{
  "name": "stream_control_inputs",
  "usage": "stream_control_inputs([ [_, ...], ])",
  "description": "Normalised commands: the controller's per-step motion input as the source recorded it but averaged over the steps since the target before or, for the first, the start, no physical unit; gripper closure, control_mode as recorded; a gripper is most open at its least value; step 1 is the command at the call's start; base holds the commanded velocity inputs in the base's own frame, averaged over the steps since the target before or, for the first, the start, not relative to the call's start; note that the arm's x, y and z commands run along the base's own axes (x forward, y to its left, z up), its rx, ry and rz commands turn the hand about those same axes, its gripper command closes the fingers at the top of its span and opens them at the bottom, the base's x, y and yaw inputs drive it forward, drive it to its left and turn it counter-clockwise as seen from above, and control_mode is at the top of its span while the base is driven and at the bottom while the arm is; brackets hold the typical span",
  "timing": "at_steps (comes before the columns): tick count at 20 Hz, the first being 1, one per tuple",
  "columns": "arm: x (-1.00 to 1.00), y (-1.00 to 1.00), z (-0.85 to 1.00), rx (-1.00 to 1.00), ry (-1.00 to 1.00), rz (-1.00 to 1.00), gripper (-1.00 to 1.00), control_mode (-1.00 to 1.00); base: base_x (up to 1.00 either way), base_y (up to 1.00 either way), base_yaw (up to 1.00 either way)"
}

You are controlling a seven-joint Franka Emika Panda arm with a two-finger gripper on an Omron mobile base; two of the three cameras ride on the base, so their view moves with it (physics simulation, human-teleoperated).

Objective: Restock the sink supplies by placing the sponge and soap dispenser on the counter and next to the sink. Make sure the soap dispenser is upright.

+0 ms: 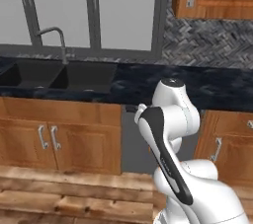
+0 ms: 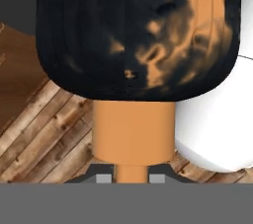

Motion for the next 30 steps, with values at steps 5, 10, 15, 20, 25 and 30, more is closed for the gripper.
stream_control_inputs([
  [5, 0.00, 0.00, 0.00, 0.00, 0.00, 0.00, 1.00, 1.00, 1.00, 1.00, -0.40],
  [10, 0.00, 0.00, 0.00, 0.00, 0.00, 0.00, 1.00, 1.00, 1.00, 0.98, -0.39],
  [15, 0.00, 0.00, 0.00, 0.00, 0.00, 0.00, 1.00, 1.00, 0.73, 0.55, -0.31],
  [20, 0.00, 0.00, 0.00, 0.00, 0.00, 0.00, 1.00, 1.00, 0.36, 0.09, -0.06],
  [25, 0.00, 0.00, 0.00, 0.00, 0.00, 0.00, 1.00, 1.00, 0.36, 0.00, 0.00],
  [30, 0.09, -0.14, 0.00, 0.03, 0.00, 0.00, 1.00, -1.00, 0.28, -0.01, 0.01],
])
